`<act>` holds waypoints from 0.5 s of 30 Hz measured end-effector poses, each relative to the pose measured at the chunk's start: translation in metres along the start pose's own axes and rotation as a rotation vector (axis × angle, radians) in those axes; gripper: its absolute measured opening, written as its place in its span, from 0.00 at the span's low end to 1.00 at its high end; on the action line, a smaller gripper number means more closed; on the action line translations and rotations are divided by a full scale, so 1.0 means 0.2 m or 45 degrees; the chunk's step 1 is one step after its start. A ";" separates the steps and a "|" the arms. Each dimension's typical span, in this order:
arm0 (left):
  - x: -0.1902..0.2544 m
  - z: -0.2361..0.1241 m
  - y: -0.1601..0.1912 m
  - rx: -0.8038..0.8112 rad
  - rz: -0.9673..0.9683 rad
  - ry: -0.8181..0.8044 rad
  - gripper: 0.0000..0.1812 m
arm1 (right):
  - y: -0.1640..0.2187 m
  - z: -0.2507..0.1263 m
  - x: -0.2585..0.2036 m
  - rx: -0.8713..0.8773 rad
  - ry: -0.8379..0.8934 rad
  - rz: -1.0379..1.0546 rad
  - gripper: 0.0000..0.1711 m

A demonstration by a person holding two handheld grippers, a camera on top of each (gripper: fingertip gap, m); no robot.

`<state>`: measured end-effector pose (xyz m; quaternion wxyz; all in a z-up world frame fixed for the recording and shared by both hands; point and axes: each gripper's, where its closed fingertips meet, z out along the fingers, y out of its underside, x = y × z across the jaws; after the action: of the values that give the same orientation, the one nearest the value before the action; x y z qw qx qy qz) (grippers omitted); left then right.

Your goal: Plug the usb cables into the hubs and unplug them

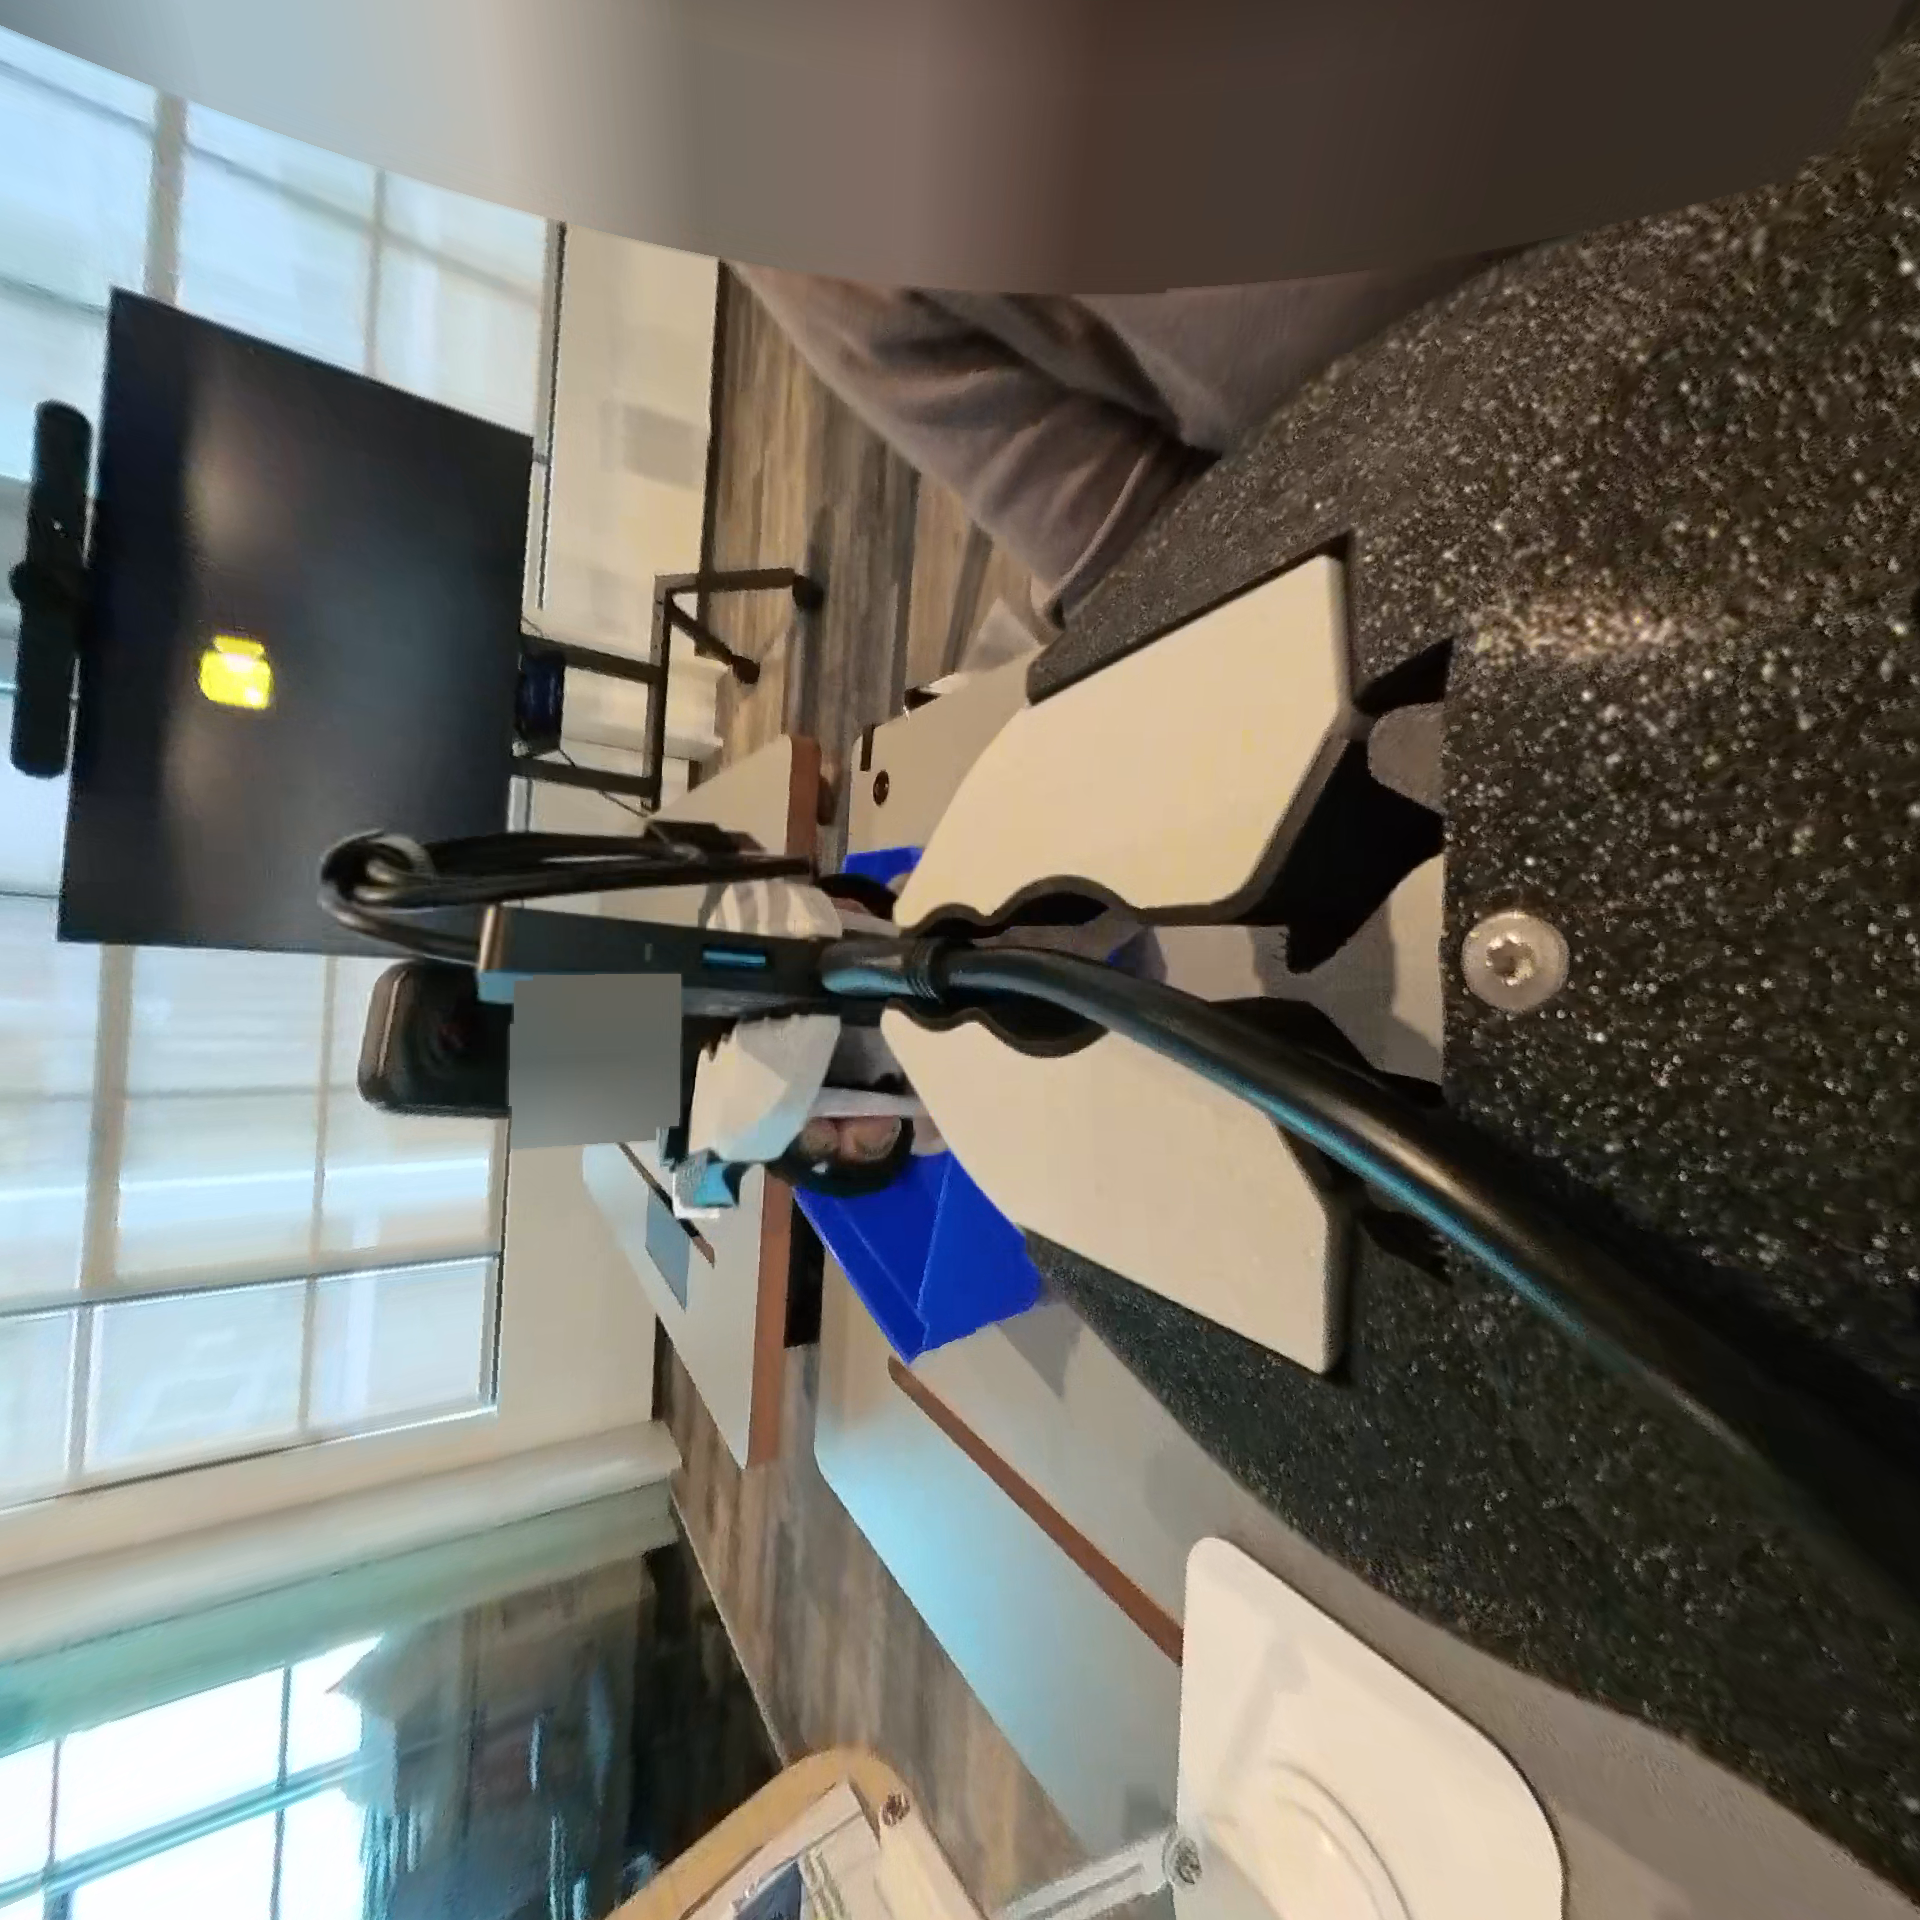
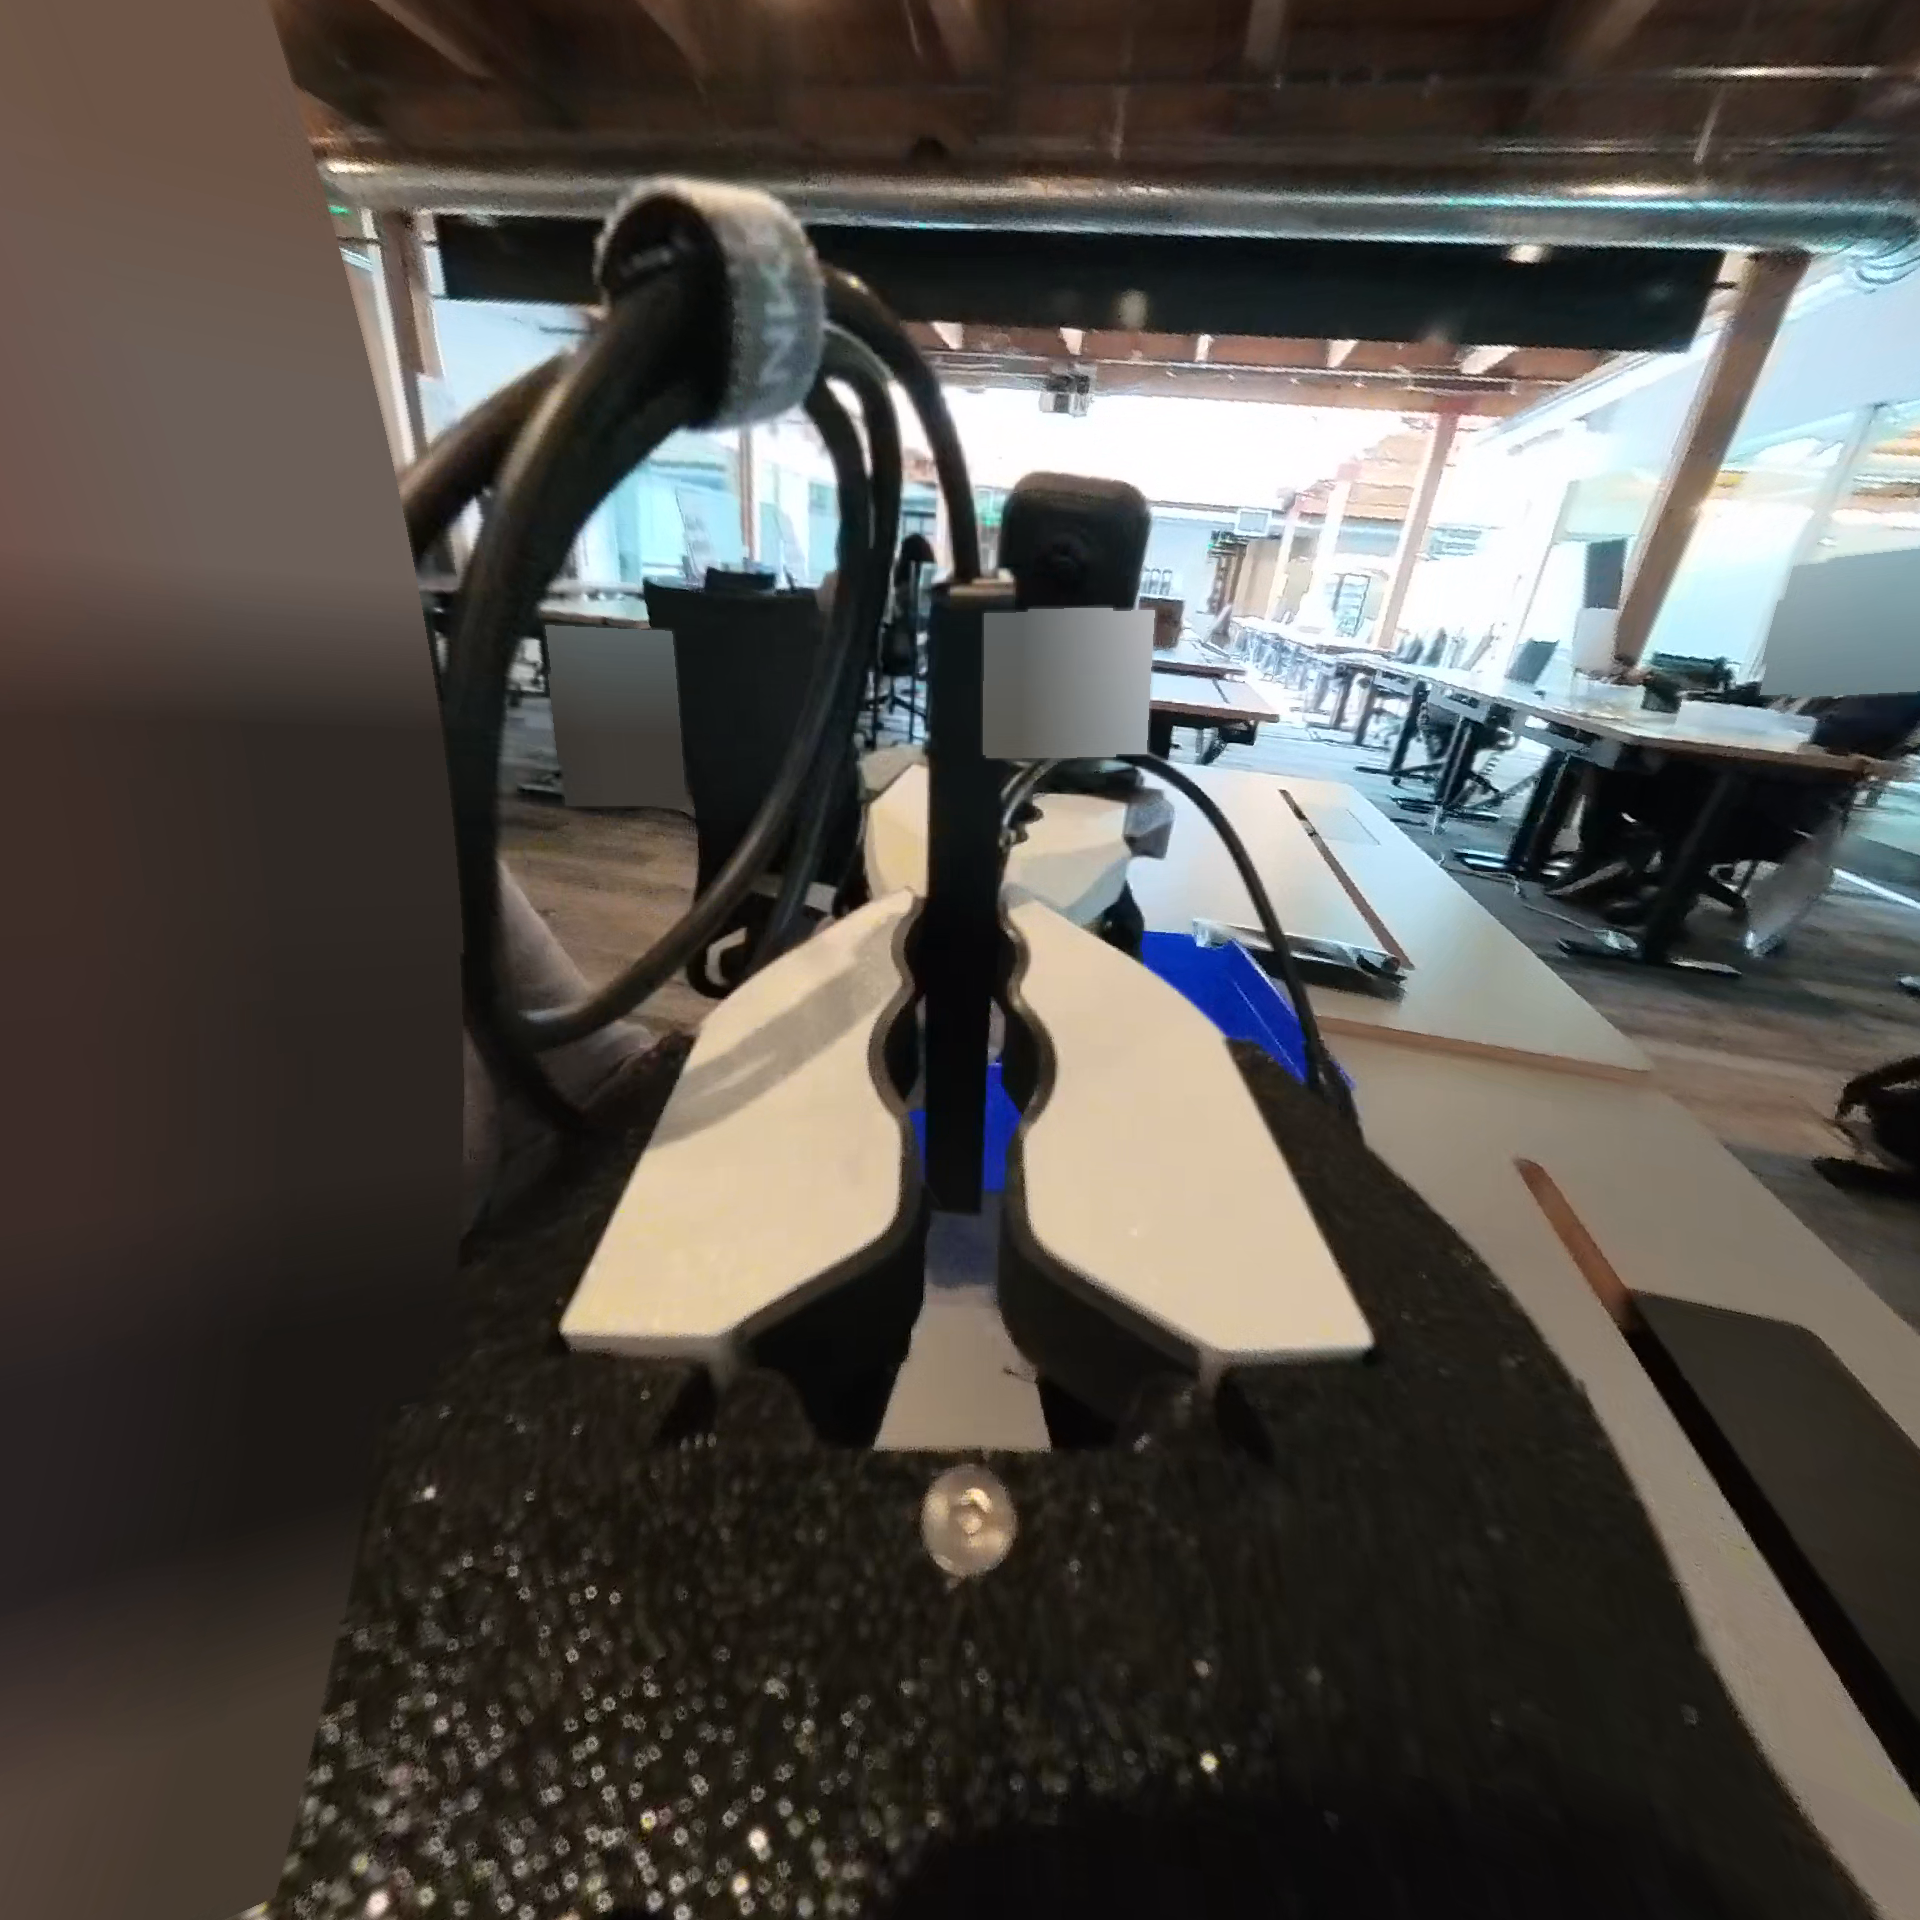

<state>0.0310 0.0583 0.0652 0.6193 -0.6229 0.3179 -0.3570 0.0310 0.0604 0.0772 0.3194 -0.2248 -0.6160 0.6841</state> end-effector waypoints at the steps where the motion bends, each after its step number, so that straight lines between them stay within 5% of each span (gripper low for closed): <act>1: 0.00 -0.01 0.01 -0.009 0.008 0.009 0.05 | 0.01 0.00 0.00 -0.007 -0.008 -0.001 0.06; 8: -0.11 -0.04 0.04 -0.098 0.017 -0.223 0.05 | 0.07 0.01 0.10 -0.117 0.187 -0.047 0.06; 15: -0.04 -0.04 0.02 -0.045 -0.014 -0.089 0.05 | 0.04 0.03 0.04 -0.100 0.116 -0.048 0.06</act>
<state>0.0192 0.0604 0.0609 0.6170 -0.6476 0.2989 -0.3326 0.0195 0.0624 0.0709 0.3510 -0.2561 -0.6313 0.6424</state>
